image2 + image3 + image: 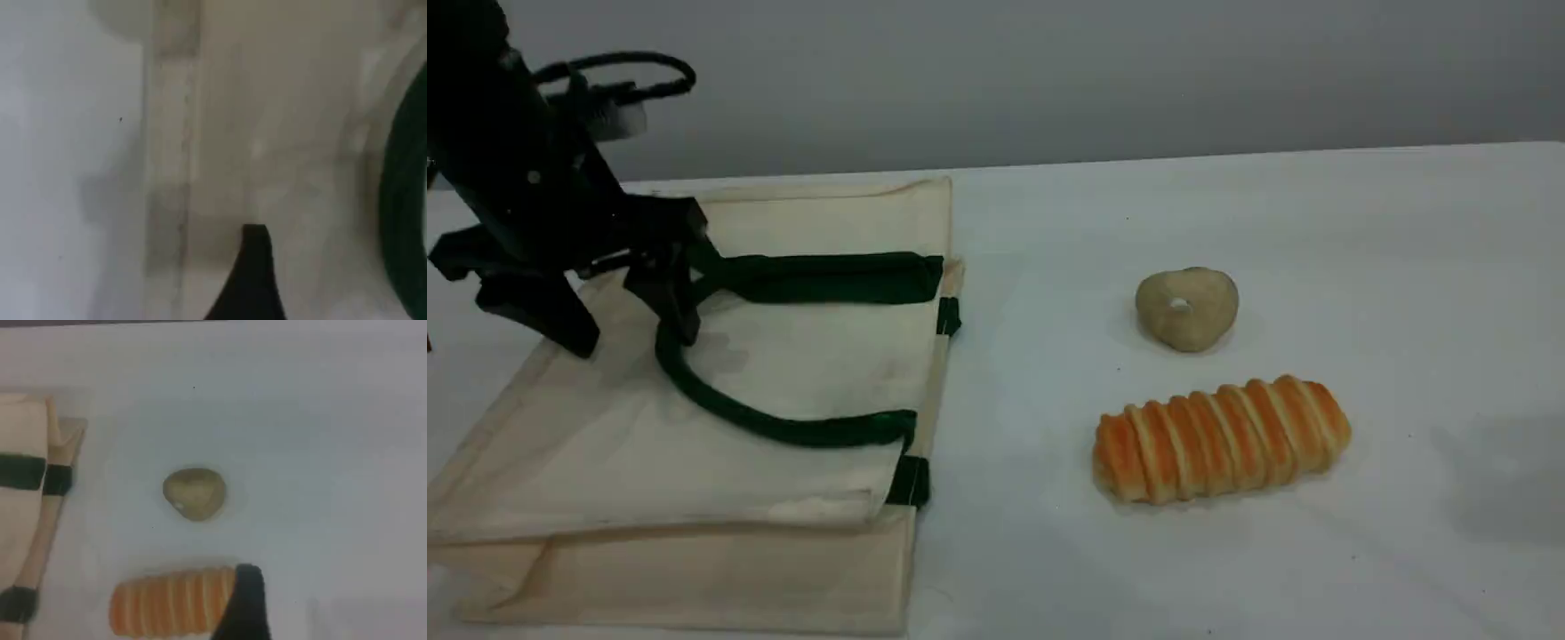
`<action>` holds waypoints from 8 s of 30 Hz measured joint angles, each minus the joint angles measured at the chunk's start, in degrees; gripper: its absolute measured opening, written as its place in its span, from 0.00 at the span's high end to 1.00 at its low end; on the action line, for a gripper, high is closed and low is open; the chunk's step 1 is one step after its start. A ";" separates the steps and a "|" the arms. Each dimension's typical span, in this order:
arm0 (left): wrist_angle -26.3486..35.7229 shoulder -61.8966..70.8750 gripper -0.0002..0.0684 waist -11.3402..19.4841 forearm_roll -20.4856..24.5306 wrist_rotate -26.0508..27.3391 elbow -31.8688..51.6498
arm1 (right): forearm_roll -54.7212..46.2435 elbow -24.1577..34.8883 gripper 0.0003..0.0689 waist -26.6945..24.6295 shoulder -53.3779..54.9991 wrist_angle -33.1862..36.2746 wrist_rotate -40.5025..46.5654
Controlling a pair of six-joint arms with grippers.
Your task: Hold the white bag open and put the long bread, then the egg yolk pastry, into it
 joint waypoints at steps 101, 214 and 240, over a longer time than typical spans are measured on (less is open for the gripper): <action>35.41 -22.00 0.87 -5.56 -19.43 50.01 -34.27 | 1.67 0.11 0.15 0.00 5.54 -1.26 -6.83; 35.45 -21.95 0.87 -5.73 -19.23 49.10 -34.27 | 38.89 -4.04 0.52 7.44 54.61 -9.19 -6.04; 35.45 -21.95 0.87 -5.73 -19.23 49.10 -34.27 | 29.77 -6.20 0.90 6.78 48.68 -7.14 -12.99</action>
